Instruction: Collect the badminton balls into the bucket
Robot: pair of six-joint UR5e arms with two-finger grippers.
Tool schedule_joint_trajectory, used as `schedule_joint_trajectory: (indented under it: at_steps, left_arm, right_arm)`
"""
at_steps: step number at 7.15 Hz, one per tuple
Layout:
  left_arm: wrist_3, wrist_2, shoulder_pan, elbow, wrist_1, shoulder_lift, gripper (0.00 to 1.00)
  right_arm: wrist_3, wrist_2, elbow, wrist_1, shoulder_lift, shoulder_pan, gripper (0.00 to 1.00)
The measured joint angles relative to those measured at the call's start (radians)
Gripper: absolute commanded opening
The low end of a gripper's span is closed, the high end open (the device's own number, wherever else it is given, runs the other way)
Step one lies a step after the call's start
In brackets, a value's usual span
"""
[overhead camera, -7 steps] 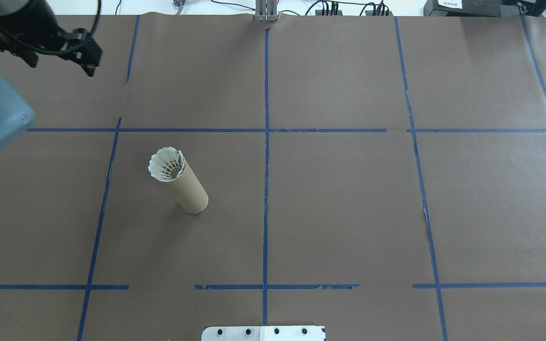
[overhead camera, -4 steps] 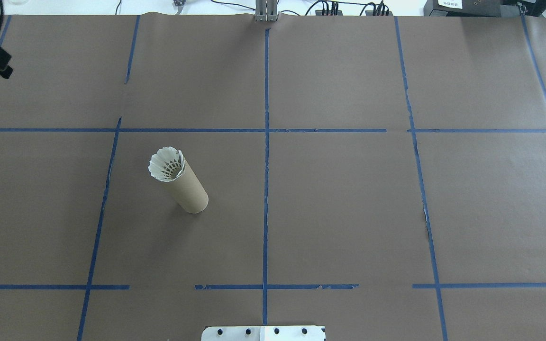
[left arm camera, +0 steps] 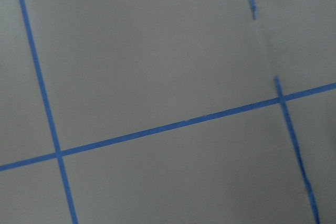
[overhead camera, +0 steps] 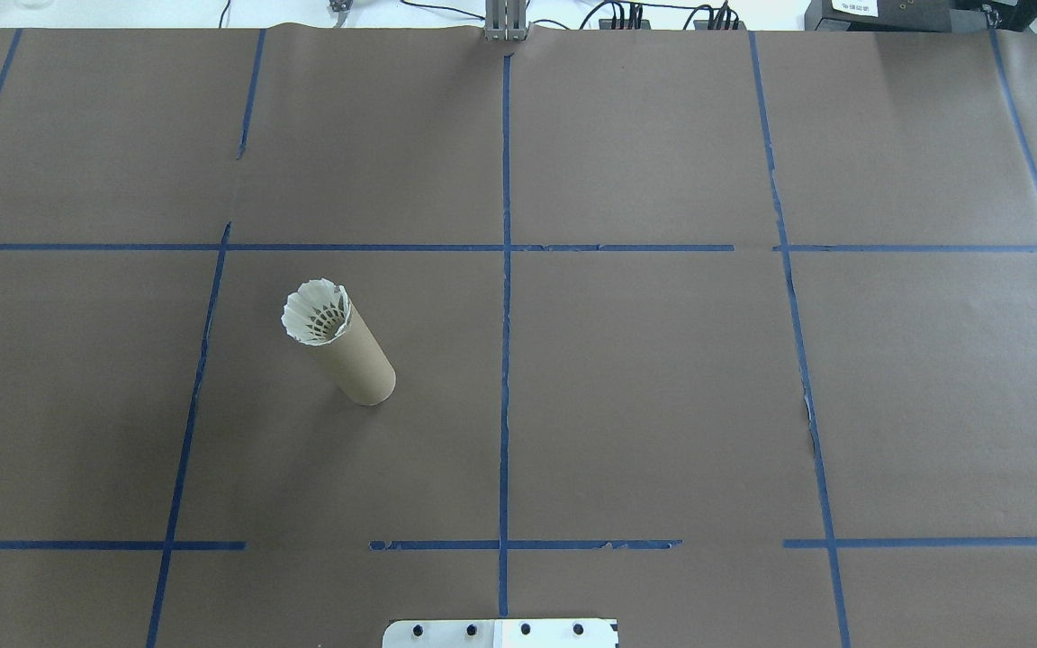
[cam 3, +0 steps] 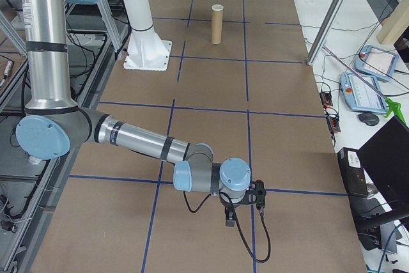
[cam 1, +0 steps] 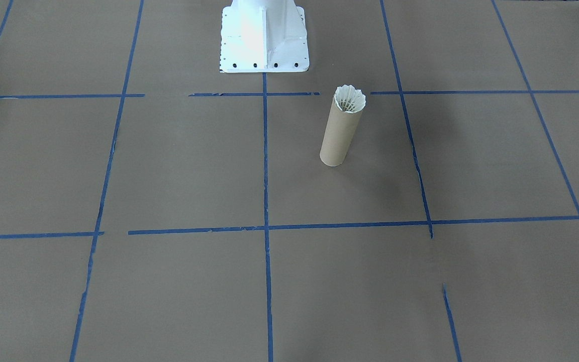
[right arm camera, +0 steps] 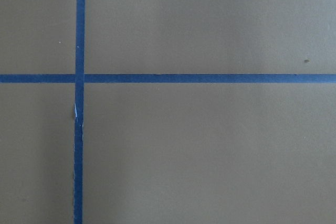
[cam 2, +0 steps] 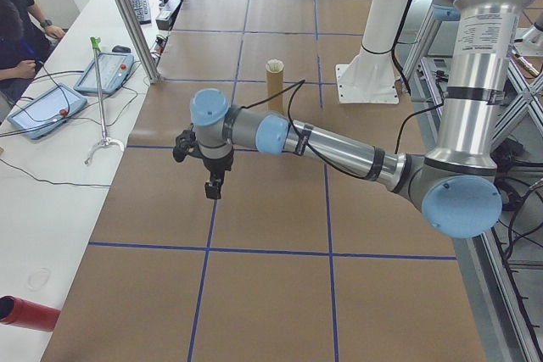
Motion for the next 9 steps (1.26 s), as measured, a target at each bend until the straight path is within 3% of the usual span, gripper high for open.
schedule_joint_trajectory:
  at_steps: [2,5,9]
  left_arm:
    - [0.034,0.002,-0.042,0.048,0.050,0.041,1.00]
    - [0.040,0.006,-0.049,0.048,0.066,0.074,1.00]
    - [0.151,0.005,-0.050,0.027,-0.012,0.088,1.00]
  right_arm:
    - [0.001,0.000,-0.001,0.000,0.000,0.000,1.00]
    - [0.001,0.000,0.000,0.000,0.000,0.000,1.00]
    - [0.001,0.000,-0.001,0.000,0.000,0.000,1.00]
